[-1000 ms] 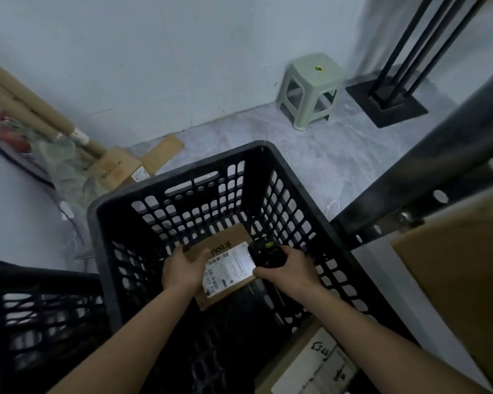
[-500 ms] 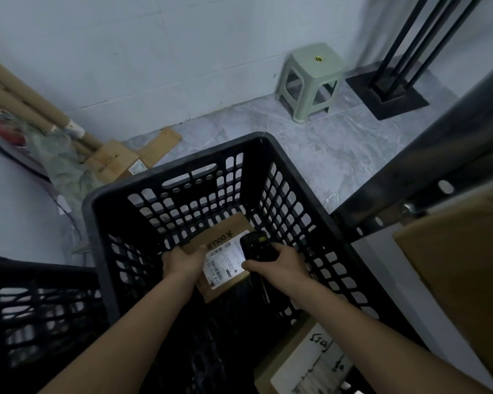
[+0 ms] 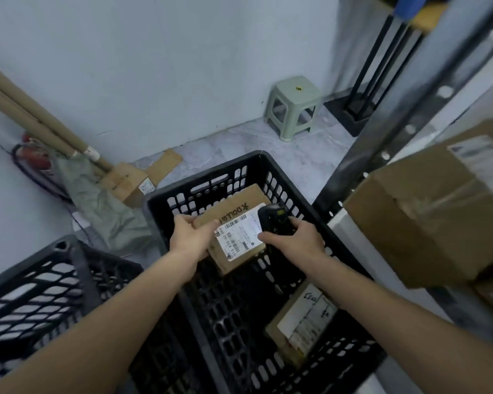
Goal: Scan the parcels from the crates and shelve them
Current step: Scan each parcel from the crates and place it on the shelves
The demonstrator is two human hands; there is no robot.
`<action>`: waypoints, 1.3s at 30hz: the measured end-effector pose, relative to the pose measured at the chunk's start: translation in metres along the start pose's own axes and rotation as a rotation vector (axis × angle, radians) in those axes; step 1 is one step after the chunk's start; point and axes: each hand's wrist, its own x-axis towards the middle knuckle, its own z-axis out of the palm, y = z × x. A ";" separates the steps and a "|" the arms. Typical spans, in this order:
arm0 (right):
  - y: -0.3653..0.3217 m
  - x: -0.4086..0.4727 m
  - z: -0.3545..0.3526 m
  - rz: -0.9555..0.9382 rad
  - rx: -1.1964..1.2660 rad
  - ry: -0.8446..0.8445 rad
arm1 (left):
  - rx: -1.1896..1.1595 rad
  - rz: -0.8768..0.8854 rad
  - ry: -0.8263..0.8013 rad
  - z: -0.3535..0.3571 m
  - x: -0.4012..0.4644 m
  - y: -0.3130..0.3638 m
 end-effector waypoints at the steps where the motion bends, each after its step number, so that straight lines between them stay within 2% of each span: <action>1: -0.007 -0.012 -0.003 -0.010 0.004 0.008 | 0.010 0.029 0.015 -0.007 -0.008 0.002; 16: -0.129 -0.227 -0.090 -0.262 0.099 0.101 | -0.041 0.574 0.034 -0.128 -0.203 0.114; 19: -0.144 -0.284 -0.116 -0.308 0.102 0.132 | -0.045 0.625 0.015 -0.145 -0.257 0.130; 26: -0.157 -0.431 -0.177 -0.367 0.053 0.220 | -0.048 0.760 -0.128 -0.170 -0.397 0.143; 31: -0.172 -0.523 -0.220 -0.403 0.014 0.323 | -0.005 0.869 -0.169 -0.179 -0.480 0.167; 39: -0.171 -0.659 -0.268 -0.393 0.056 0.572 | -0.029 0.962 -0.493 -0.182 -0.590 0.196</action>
